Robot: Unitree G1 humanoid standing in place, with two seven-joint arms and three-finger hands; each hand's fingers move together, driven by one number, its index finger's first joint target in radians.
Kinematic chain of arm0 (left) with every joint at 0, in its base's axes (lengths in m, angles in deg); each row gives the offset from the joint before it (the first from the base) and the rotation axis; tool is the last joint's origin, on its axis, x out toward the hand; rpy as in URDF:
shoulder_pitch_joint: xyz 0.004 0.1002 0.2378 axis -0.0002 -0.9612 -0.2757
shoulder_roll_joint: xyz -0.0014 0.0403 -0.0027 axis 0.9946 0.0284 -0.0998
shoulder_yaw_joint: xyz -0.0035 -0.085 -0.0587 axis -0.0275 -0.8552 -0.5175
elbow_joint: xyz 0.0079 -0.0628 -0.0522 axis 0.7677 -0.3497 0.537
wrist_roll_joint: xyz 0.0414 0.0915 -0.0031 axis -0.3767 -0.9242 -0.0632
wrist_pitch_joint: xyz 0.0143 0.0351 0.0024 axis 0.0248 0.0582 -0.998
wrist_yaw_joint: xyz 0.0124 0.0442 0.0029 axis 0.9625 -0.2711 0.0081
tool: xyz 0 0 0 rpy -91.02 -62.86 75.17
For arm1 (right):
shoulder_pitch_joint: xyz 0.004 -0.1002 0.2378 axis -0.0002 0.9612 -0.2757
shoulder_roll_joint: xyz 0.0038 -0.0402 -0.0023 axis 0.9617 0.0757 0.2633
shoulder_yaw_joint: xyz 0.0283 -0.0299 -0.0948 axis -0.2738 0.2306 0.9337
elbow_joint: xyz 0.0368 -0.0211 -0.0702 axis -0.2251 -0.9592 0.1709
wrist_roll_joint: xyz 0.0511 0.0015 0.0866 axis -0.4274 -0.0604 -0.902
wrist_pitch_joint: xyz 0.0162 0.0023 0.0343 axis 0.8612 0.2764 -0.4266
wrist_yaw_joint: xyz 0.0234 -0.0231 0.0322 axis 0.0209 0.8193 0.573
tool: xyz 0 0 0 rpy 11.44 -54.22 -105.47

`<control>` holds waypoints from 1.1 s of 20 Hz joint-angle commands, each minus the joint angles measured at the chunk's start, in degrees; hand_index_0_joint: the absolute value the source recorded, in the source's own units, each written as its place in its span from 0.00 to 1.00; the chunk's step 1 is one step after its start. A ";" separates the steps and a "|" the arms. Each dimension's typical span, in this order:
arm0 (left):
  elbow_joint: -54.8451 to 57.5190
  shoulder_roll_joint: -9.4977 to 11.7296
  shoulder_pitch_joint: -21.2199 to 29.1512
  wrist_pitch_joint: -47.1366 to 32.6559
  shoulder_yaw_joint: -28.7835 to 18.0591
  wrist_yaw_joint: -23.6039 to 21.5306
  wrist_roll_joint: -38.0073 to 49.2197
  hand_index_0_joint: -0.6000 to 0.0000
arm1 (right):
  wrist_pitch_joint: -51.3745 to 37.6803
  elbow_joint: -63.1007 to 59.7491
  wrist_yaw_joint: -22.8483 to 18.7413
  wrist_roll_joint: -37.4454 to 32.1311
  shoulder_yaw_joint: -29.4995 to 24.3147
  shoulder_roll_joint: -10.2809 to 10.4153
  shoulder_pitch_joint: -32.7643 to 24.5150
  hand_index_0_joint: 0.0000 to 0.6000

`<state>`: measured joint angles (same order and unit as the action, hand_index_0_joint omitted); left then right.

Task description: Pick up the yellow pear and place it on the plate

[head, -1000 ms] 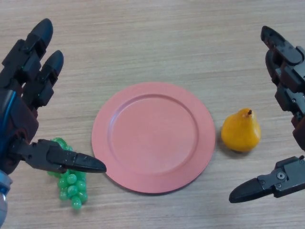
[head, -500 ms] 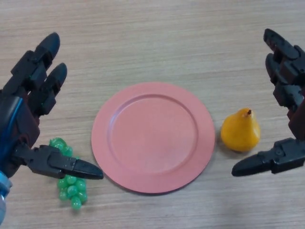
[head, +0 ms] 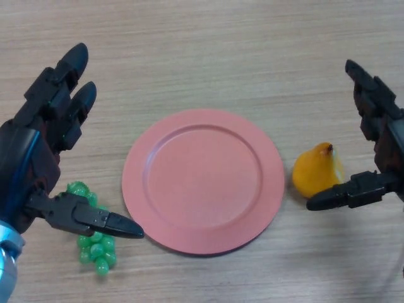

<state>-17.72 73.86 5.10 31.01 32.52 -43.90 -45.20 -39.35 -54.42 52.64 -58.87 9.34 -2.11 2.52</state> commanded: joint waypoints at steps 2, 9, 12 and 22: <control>2.69 1.30 1.05 -6.80 -3.45 -2.13 0.87 1.00 | -13.26 -6.30 -2.96 0.85 -0.97 -2.54 -6.34 0.00; 2.58 1.12 0.16 -7.44 -4.80 -1.81 1.01 1.00 | -24.74 -30.87 -5.43 5.29 0.25 -3.17 -14.23 0.00; 2.15 1.33 0.35 -7.96 -4.90 -2.11 0.43 1.00 | -29.64 -40.88 -6.59 7.03 1.00 -3.00 -17.53 0.00; 2.83 1.74 0.04 -6.95 -6.22 -1.21 0.84 1.00 | -32.04 -48.37 -11.05 7.65 1.12 -2.53 -21.04 1.00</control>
<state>-17.87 73.84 3.80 31.00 30.02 -44.21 -45.05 -62.28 -105.48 43.61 -51.39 12.60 -2.06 -14.46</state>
